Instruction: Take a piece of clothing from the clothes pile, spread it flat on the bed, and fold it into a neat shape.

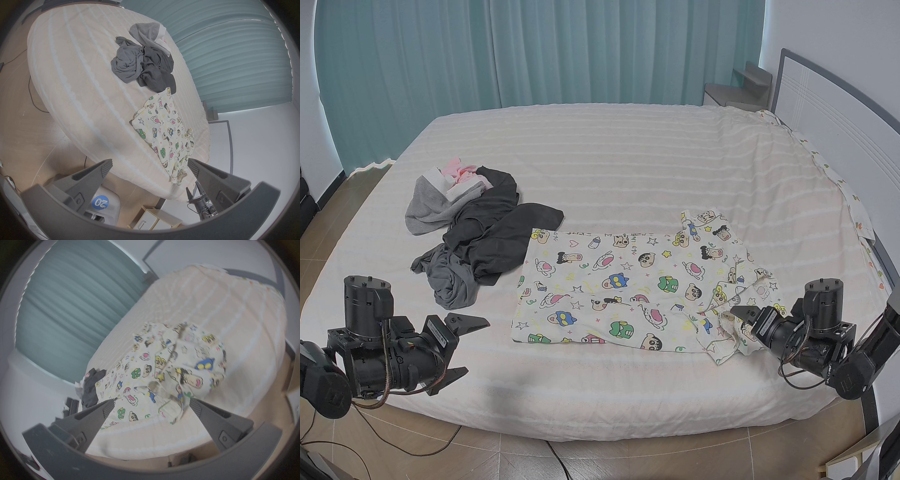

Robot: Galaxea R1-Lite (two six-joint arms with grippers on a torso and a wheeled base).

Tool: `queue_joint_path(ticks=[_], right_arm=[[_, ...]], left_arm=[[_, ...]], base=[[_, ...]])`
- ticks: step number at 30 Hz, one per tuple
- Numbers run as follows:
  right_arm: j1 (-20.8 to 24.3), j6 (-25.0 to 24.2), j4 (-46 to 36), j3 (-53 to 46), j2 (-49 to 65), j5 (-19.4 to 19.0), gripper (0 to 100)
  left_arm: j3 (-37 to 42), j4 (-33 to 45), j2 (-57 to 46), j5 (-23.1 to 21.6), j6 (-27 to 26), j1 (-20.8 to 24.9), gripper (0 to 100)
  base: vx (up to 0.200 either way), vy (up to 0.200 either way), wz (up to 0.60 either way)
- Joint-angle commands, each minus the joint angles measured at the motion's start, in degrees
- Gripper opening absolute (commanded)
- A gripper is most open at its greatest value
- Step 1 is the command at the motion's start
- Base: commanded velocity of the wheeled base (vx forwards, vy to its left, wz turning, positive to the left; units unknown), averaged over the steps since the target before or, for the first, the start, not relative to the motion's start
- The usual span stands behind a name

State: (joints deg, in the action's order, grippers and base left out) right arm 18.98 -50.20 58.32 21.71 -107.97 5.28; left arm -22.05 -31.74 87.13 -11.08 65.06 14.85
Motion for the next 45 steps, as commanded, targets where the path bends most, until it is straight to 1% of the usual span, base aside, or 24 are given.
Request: queue_joint_path(ticks=[1, 3, 4, 5, 6, 7, 8, 9, 10, 11, 13, 15, 18, 20, 23, 30, 36, 39, 44, 45], right_arm=[[0.2, 9.2, -4.5, 7.2, 0.2, 0.1, 100], [0.2, 12.9, -10.2, 11.9, -1.1, 0.2, 100], [0.2, 12.9, -10.2, 11.9, -1.1, 0.2, 100], [0.4, 16.5, -18.2, 17.4, -2.9, 0.3, 100], [0.5, 17.0, -19.8, 18.5, -3.3, 0.3, 100], [1.0, 18.7, -25.5, 22.7, -4.4, 1.2, 100], [1.1, 19.3, -28.4, 25.0, -5.2, 2.5, 100], [1.3, 20.2, -32.8, 28.9, -7.2, 5.0, 100], [1.3, 20.2, -32.8, 28.9, -7.2, 5.0, 100], [1.3, 22.2, -38.0, 34.0, -10.7, 9.0, 100], [1.2, 25.9, -40.8, 36.7, -13.2, 12.2, 100], [1.2, 28.2, -40.8, 37.8, -14.1, 13.9, 100], [1.4, 30.2, -42.1, 39.1, -14.6, 14.6, 100], [1.4, 33.1, -43.1, 39.7, -16.4, 16.7, 100], [1.1, 35.3, -42.9, 39.5, -17.8, 19.2, 100], [-1.2, 35.3, -42.7, 39.1, -17.4, 19.9, 100], [-2.4, 35.3, -42.7, 33.9, -11.5, 19.9, 100], [-3.2, 35.5, -42.5, 29.1, -7.5, 19.9, 100], [-5.0, 35.7, -40.1, 25.9, -7.1, 19.7, 100], [-6.1, 35.8, -38.0, 23.9, -7.2, 19.4, 100]], left_arm=[[-0.1, -0.1, 0.1, 0.1, 0.0, 0.0, 100], [-0.1, -0.1, 0.1, 0.1, 0.0, 0.0, 100], [-0.1, -0.1, 0.1, 0.1, 0.0, 0.0, 100], [-0.1, -0.1, 0.1, 0.0, 0.0, 0.0, 100], [0.0, 0.0, 0.1, 0.1, 0.0, -0.1, 100], [0.0, -0.1, 0.1, 0.1, 0.0, 0.0, 100], [-0.1, -0.1, 0.1, 0.0, 0.0, 0.0, 100], [-0.1, -0.1, 0.1, 0.0, 0.0, 0.0, 100], [-0.1, -0.1, 0.1, 0.0, 0.0, 0.0, 100], [0.0, -0.1, 0.2, 0.0, 0.0, -0.1, 100], [-0.1, -0.1, 0.2, 0.0, 0.0, 0.0, 100], [-0.1, -0.1, 0.2, 0.0, 0.0, -0.1, 100], [0.0, -0.1, 0.3, -0.1, 0.0, 0.0, 100], [-0.1, -0.1, 1.1, 0.0, 0.0, -0.1, 100], [-0.1, -0.2, 1.5, 0.1, 0.0, -0.1, 100], [-0.1, -0.2, 1.6, 0.0, 0.0, -0.1, 100], [-0.1, -0.2, 1.7, 0.0, 0.0, -0.1, 100], [0.0, -0.2, 1.8, 0.0, 0.0, 0.0, 100], [0.0, -0.2, 1.7, 0.1, 0.0, 0.0, 100], [0.0, -0.2, 1.6, 0.1, 0.0, 0.0, 100]], base=[[0.0, 0.0, 0.0], [0.0, 0.0, 0.0], [0.0, 0.0, 0.0], [0.0, 0.0, 0.0], [0.0, 0.0, 0.0], [0.0, 0.0, 0.0], [0.0, 0.0, 0.0], [0.0, 0.0, 0.0], [0.0, 0.0, 0.0], [0.0, 0.0, 0.0], [0.0, 0.0, 0.0], [0.0, 0.0, 0.0], [0.0, 0.0, 0.0], [0.0, 0.0, 0.0], [0.0, 0.0, 0.0], [0.0, 0.0, 0.0], [0.0, 0.0, 0.0], [0.0, 0.0, 0.0], [0.0, 0.0, 0.0], [0.0, 0.0, 0.0]])
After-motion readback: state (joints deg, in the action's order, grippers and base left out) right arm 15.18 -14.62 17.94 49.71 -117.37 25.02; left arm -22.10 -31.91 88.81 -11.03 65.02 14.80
